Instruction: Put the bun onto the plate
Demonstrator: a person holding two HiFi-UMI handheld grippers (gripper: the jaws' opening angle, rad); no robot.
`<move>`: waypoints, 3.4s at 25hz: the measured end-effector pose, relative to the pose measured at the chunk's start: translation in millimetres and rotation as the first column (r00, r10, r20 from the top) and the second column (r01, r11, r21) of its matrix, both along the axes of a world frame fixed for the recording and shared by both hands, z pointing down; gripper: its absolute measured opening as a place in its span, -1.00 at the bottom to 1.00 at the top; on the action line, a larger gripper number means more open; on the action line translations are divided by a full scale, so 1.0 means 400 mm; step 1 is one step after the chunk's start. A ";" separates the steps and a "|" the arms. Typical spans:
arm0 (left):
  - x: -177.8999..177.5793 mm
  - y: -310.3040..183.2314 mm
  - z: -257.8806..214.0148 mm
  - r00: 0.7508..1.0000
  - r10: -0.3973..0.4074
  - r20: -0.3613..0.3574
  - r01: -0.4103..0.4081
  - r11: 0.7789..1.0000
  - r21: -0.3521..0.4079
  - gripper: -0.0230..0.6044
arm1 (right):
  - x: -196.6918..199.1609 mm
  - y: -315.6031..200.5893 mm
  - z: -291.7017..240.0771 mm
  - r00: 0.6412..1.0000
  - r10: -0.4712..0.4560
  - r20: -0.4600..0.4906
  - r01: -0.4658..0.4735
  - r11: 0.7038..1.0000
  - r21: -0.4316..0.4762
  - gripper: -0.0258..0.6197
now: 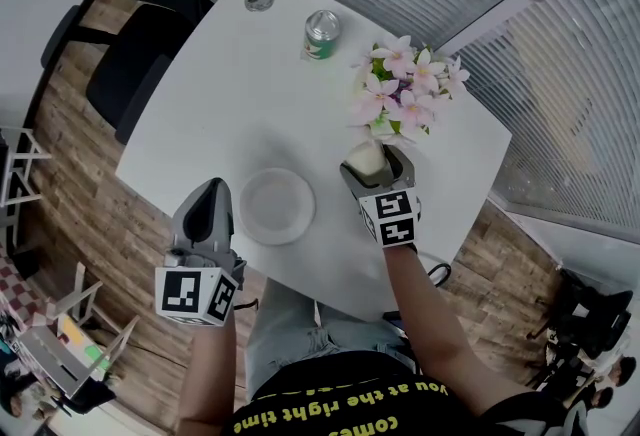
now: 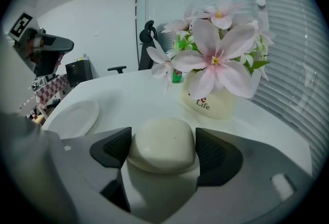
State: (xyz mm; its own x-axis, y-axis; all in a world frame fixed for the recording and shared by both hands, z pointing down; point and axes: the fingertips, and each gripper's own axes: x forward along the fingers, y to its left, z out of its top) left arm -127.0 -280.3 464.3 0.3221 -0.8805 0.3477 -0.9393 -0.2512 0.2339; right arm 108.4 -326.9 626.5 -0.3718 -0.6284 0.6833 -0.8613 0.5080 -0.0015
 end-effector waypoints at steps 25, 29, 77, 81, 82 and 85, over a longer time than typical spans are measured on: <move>-0.003 0.010 -0.020 1.000 0.000 0.000 0.000 1.000 0.022 -0.93 | -0.031 0.018 -0.111 0.993 -0.037 0.113 0.029 0.997 0.067 0.29; -0.007 0.018 -0.036 1.000 0.000 -0.003 0.000 0.999 0.037 -0.93 | -0.037 0.027 -0.144 0.992 -0.047 0.116 0.037 0.996 0.087 0.29; -0.037 0.185 -0.237 1.000 -0.011 0.013 0.008 0.980 0.197 -0.93 | -0.085 0.149 -0.532 0.975 -0.103 0.196 0.046 0.960 0.275 0.29; -0.064 0.204 -0.247 0.999 -0.045 0.005 0.043 0.977 0.211 -0.93 | -0.130 0.154 -0.536 0.969 -0.149 0.196 0.091 0.957 0.277 0.29; -0.071 0.208 -0.248 0.999 -0.054 0.003 0.052 0.976 0.211 -0.93 | -0.141 0.155 -0.535 0.967 -0.161 0.197 0.103 0.956 0.276 0.29; -0.093 0.220 -0.245 0.997 -0.079 0.002 0.077 0.975 0.208 -0.93 | -0.177 0.160 -0.526 0.961 -0.194 0.199 0.137 0.953 0.268 0.29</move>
